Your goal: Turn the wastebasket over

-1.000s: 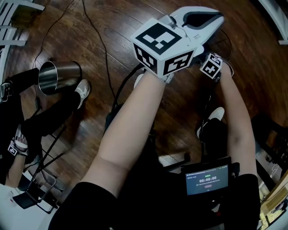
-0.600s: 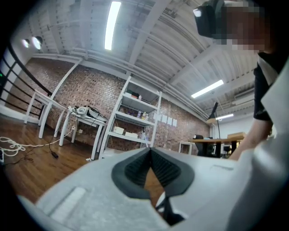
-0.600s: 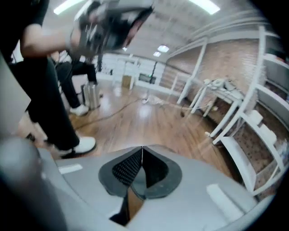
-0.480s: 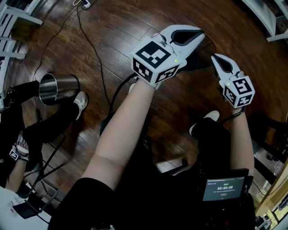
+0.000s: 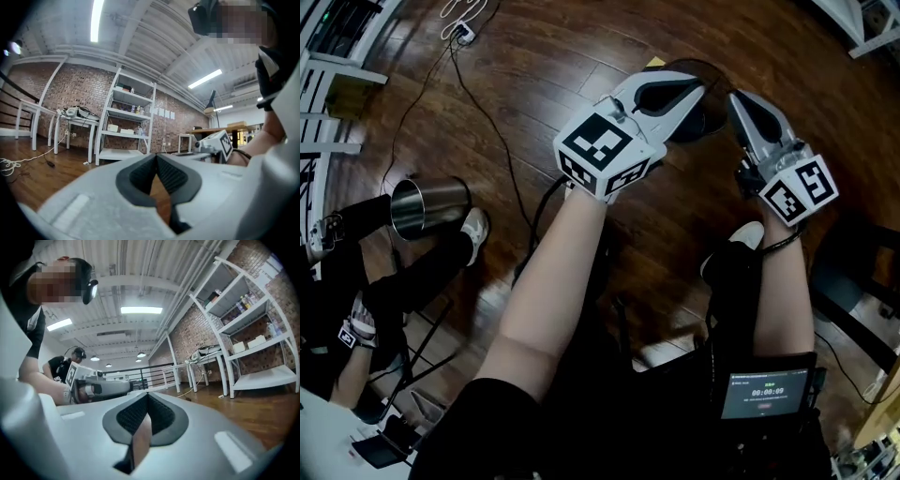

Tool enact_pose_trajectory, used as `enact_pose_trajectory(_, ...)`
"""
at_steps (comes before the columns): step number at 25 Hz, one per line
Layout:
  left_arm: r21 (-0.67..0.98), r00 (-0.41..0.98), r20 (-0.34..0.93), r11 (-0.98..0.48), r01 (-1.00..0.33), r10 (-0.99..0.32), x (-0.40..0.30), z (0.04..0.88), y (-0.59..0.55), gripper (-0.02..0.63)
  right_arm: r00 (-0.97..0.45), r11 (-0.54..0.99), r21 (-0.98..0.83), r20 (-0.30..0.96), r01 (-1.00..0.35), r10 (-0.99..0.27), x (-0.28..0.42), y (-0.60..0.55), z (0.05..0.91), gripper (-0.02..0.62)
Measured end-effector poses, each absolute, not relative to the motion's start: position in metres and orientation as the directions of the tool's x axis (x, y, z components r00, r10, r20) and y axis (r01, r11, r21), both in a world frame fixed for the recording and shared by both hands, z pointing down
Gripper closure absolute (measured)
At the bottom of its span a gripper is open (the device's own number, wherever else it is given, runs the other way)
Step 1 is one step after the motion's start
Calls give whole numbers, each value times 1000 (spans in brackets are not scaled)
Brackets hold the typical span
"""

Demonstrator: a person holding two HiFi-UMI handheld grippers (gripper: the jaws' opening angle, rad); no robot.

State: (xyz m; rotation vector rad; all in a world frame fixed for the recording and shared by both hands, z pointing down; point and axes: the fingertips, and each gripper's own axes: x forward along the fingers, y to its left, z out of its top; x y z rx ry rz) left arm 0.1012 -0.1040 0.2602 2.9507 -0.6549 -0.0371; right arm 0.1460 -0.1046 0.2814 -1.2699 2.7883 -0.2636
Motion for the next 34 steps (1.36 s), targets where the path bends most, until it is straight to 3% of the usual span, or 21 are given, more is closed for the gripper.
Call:
enact_pose_trajectory(25, 109, 904, 43, -897, -428, -426, 135, 290, -84, 604, -689, 680, -134, 27, -721, -724, 163, -73, 295, 586)
enact_pose_trajectory(34, 108, 908, 38, -902, -418, -416, 92, 301, -75, 604, -696, 690, -120, 23, -714, -717, 111, -65, 307, 586)
